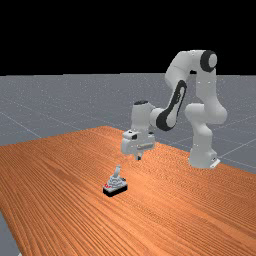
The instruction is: Turn on the trigger
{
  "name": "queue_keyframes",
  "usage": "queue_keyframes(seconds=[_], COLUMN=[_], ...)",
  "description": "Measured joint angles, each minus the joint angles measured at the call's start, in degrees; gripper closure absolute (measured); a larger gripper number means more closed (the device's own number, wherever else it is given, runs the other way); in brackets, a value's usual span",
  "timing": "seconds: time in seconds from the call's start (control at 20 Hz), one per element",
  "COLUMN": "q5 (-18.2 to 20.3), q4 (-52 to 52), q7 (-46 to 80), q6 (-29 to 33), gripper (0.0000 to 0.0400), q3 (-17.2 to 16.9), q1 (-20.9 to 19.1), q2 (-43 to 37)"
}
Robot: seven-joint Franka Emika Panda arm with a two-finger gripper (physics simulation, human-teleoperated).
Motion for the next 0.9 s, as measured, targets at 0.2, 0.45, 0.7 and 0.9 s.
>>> queue_keyframes(seconds=[0.2, 0.45, 0.7, 0.9], q5=[-1.14, -0.35, 2.75, 1.66], q4=[-0.16, -0.06, 0.91, 4.17], q7=[1.98, 4.71, -4.45, -9.06], q6=[3.54, 4.85, 4.27, 3.37], gripper=[0.0400, 0.0400, 0.0400, 0.0400], q3=[-0.09, -1.01, -0.20, 0.58], q1=[0.25, 0.09, -3.68, -4.53], q2=[3.15, 4.71, 5.26, 7.37])
